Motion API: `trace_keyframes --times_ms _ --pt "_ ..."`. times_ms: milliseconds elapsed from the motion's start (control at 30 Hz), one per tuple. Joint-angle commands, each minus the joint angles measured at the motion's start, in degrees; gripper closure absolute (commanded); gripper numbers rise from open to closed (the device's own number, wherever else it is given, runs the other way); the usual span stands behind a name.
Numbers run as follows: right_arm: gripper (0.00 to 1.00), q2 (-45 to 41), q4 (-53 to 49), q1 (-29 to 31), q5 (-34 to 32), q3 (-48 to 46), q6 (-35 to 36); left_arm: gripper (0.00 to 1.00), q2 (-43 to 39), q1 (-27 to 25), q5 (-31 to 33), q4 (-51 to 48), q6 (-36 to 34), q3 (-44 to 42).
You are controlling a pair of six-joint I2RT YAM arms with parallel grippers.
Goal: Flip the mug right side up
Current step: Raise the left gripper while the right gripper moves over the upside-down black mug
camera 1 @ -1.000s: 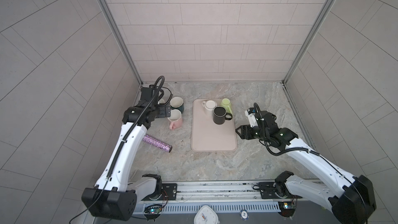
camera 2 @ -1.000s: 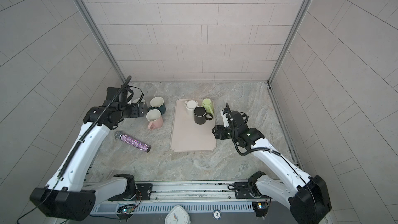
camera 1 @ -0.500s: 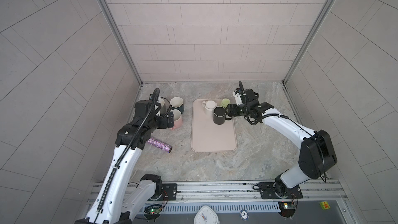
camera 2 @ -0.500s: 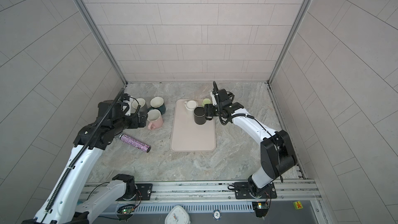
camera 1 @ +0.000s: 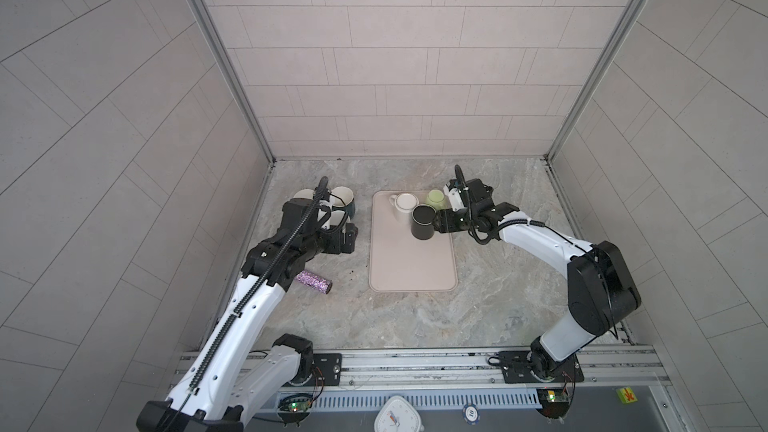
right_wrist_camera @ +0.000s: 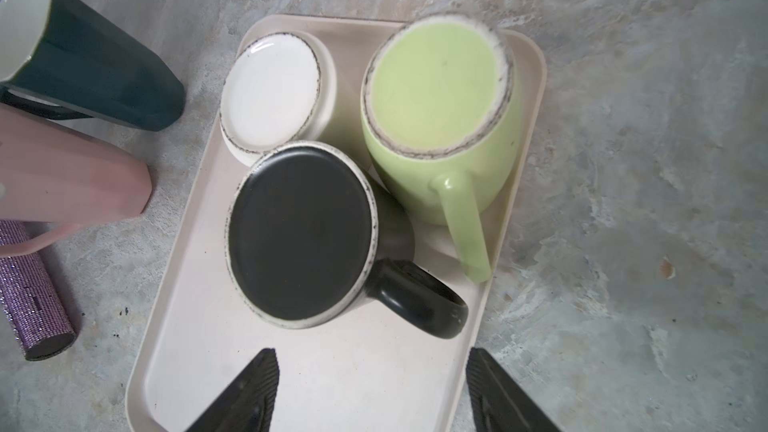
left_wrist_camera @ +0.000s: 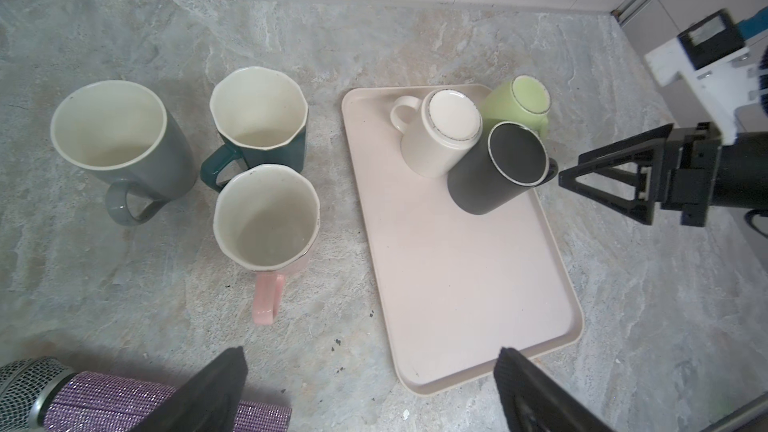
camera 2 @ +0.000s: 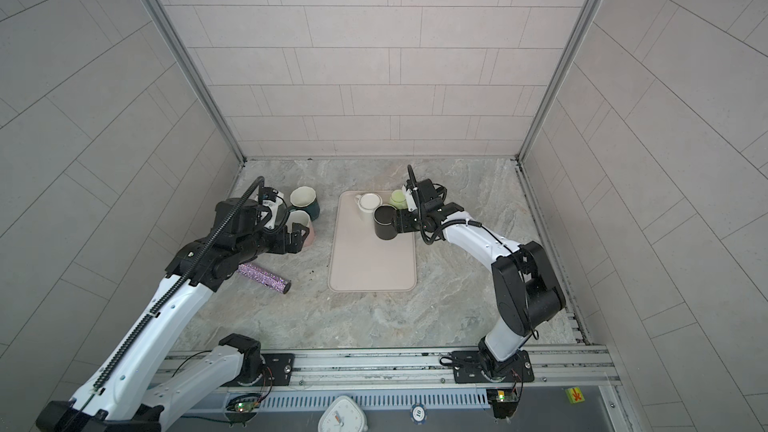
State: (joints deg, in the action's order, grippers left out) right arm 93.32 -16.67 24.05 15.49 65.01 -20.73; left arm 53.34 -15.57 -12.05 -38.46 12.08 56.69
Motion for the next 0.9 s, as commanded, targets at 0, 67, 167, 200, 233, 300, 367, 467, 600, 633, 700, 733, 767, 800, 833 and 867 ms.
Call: trace_keyframes --times_ms 0,67,167,200,233,300,367,467,600,633,700,733,767,800,833,867 --pt "0.27 1.06 1.34 -0.06 0.99 0.64 2.78 0.00 -1.62 -0.26 -3.04 3.02 3.00 -1.33" --pt "0.27 1.55 2.43 -0.06 2.05 0.44 3.30 0.00 -2.21 -0.30 -3.90 3.31 3.76 -1.91" --pt "0.27 2.73 3.11 0.10 2.77 0.71 4.29 0.00 -2.85 -0.31 -4.30 3.30 4.24 -2.68" --pt "0.27 3.20 2.73 0.41 2.29 1.11 4.51 0.00 -3.11 -0.25 -4.31 3.31 4.36 -2.97" --pt "0.27 3.50 2.24 0.45 2.56 1.46 4.62 0.00 -3.21 -0.32 -4.16 3.31 4.52 -3.30" --pt "0.28 3.95 2.08 0.67 3.93 1.89 4.93 0.00 -3.24 -0.30 -4.16 3.39 4.59 -3.70" --pt "0.28 4.07 2.03 0.99 3.62 1.82 5.68 0.00 -3.25 -0.25 -4.15 3.49 4.71 -3.74" --pt "0.29 4.24 1.69 1.34 3.64 1.88 6.84 0.00 -3.11 -0.26 -4.34 3.47 4.65 -3.63" --pt "0.30 4.69 1.33 2.53 4.58 1.95 6.26 0.00 -3.05 -0.29 -4.13 3.22 4.48 -3.38" --pt "0.31 4.68 1.03 3.12 4.44 1.95 6.25 0.00 -3.05 -0.26 -4.07 3.17 4.48 -3.36" --pt "0.32 4.70 0.67 4.50 4.30 1.76 6.05 0.00 -2.89 -0.25 -4.08 3.02 4.46 -3.25" --pt "0.32 4.52 0.80 5.00 4.55 1.51 5.59 0.00 -2.90 -0.27 -4.12 2.96 4.54 -3.34" --pt "0.32 4.34 1.08 5.45 5.30 1.27 5.04 0.00 -2.86 -0.33 -4.18 2.91 4.54 -3.32" --pt "0.32 4.16 1.34 5.62 6.85 1.14 4.21 0.00 -2.87 -0.29 -4.15 2.86 4.62 -3.31" --pt "0.33 4.03 1.77 5.68 8.28 0.93 3.21 0.00 -2.72 -0.30 -4.13 2.78 4.57 -3.21" --pt "0.34 3.83 2.55 5.81 9.37 0.61 1.85 0.00 -2.72 -0.26 -4.04 2.69 4.55 -3.23"
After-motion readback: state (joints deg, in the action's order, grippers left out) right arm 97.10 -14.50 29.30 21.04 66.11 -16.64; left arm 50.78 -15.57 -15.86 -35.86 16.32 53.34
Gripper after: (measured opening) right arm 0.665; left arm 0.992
